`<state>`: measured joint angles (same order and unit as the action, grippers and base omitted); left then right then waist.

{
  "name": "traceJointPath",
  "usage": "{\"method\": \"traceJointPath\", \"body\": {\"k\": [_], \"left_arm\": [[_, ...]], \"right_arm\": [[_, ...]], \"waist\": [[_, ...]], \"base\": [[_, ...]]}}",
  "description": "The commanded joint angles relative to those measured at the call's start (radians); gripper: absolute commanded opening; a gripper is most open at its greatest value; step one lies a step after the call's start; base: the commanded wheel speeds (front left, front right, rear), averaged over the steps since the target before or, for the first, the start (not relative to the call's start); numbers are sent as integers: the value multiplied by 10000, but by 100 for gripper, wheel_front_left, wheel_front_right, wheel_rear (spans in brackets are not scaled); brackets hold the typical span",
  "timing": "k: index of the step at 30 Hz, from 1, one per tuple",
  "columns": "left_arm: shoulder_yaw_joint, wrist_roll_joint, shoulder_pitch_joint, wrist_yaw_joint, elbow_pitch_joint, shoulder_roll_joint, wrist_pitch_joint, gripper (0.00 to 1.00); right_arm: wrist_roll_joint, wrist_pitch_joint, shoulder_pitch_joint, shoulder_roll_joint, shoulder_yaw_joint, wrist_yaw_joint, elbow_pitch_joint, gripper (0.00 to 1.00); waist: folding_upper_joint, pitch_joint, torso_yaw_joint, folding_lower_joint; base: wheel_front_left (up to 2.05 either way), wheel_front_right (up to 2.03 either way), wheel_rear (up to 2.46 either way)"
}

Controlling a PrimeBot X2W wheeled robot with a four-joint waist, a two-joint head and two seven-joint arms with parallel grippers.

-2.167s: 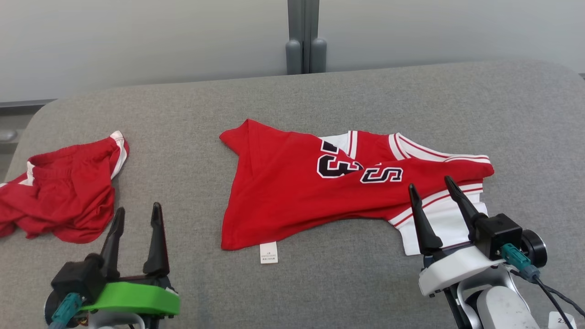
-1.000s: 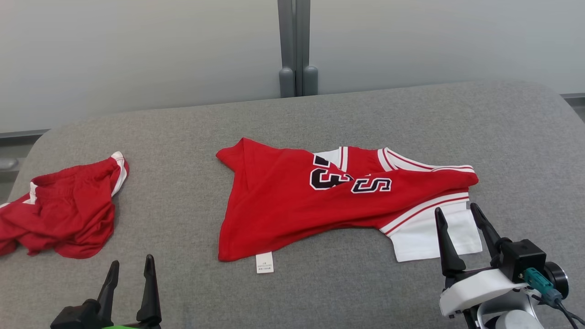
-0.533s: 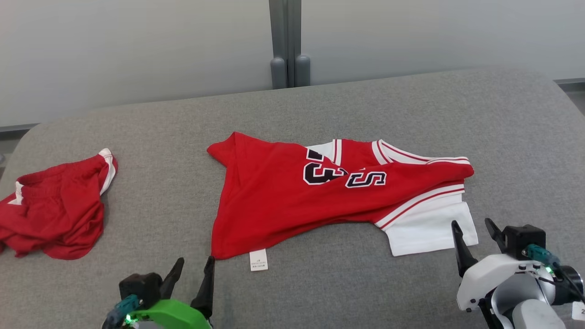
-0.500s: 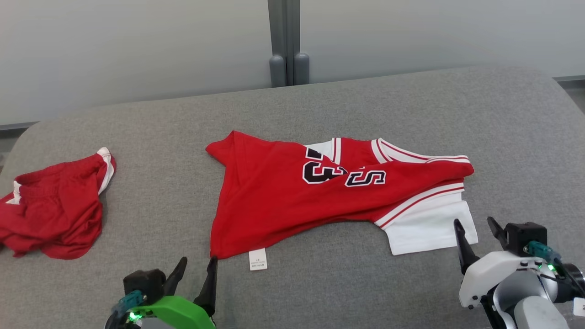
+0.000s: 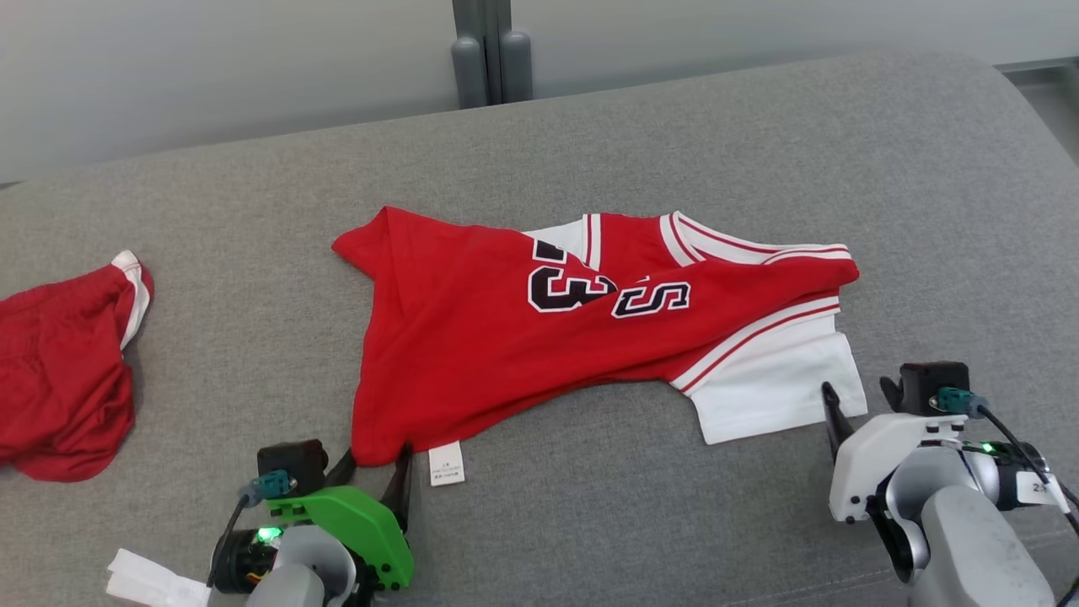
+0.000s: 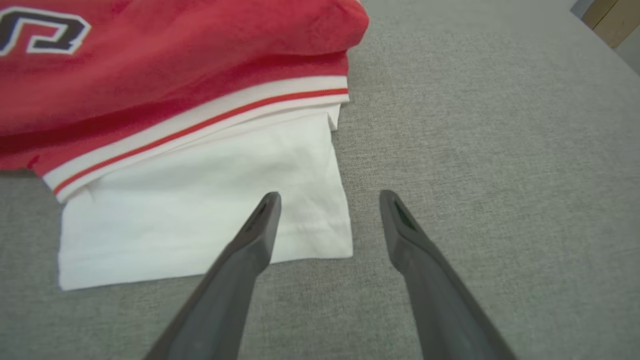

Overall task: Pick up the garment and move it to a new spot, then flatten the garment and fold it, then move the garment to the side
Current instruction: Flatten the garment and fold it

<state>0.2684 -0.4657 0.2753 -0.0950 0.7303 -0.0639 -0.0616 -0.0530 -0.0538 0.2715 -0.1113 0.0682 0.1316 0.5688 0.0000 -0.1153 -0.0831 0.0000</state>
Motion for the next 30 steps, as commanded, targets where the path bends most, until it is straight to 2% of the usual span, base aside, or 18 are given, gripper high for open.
{"method": "traceJointPath", "body": {"k": [1, 4, 8, 10, 11, 15, 16, 21, 25, 30], "left_arm": [[-39, -97, 146, 104, 293, 12, -10, 100], [-50, -110, 372, 172, 655, 20, -52, 100], [113, -212, 471, 100, 1194, 43, 240, 100], [206, -310, 479, 32, 1407, 71, 380, 49], [273, -367, 481, -16, 1465, 92, 399, 0], [385, -649, 469, -161, 1563, 171, 232, 0], [348, -814, 442, -214, 1371, 156, -16, 0], [128, -1423, 454, -317, 176, 93, -513, 0], [7, -2105, 221, -366, -1555, -66, -431, 0], [-205, -3538, 98, -361, -4699, -216, 567, 0]], "right_arm": [[-159, 43, 294, -90, -236, -18, 268, 100], [-366, 51, 631, -201, -602, -18, 906, 100], [-564, -480, 835, -218, -1178, -13, 1929, 100], [-747, -697, 850, -181, -1523, -7, 2305, 100], [-850, -721, 873, -179, -1680, -5, 2415, 0], [-1319, -309, 918, -324, -1901, -9, 2272, 0], [-1546, 65, 952, -477, -1805, -9, 1895, 0], [-2112, 605, 802, -613, -1469, -10, 354, 0], [-2764, 502, 572, -678, -1191, -10, -1547, 0], [-3446, -67, 316, -735, -764, -10, -4341, 0]], "waist": [[0, -267, -140, 0], [0, -436, -139, 0], [0, -556, -49, 0], [0, -586, -4, 0], [0, -596, 19, 0], [0, -547, 62, 0], [0, -454, 67, 0], [0, -70, 18, 0], [0, 251, -12, 0], [0, 449, -1, 0]], "base": [[0, 0, 0], [0, 0, 0], [0, 0, 0], [0, 0, 0], [0, 0, 0], [0, 0, 0], [0, 0, 0], [0, 0, 0], [0, 0, 0], [0, 0, 0]]}}
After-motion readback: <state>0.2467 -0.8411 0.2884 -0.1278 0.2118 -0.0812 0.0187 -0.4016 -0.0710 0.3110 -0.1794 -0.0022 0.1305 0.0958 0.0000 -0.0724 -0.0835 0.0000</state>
